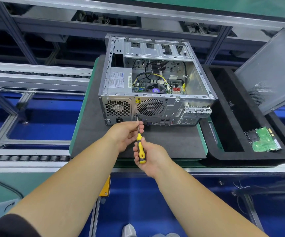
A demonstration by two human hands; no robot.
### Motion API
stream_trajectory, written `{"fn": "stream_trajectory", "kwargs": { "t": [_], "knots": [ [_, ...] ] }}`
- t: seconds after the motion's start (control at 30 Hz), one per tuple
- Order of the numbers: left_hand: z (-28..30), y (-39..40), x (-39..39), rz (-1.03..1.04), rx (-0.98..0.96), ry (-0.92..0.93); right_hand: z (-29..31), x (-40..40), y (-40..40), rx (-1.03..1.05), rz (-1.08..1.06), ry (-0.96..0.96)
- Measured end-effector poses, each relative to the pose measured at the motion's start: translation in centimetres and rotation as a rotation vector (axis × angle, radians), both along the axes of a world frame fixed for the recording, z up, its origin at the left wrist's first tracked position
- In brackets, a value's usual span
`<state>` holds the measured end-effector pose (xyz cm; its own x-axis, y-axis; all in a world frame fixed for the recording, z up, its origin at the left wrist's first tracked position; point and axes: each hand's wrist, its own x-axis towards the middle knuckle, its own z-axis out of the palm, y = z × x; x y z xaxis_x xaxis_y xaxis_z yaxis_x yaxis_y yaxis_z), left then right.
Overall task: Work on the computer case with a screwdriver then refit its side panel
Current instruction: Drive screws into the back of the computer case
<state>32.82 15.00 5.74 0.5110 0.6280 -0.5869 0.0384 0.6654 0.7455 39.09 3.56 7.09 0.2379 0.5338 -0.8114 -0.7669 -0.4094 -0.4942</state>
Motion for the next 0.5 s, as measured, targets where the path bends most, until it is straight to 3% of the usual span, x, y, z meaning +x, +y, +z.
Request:
{"fn": "stream_trajectory", "kwargs": {
  "t": [0.5],
  "knots": [
    [-0.32,0.07,0.99,0.095,0.018,0.067,-0.07,-0.44,-0.06,0.029,-0.056,0.006]
  ]
}}
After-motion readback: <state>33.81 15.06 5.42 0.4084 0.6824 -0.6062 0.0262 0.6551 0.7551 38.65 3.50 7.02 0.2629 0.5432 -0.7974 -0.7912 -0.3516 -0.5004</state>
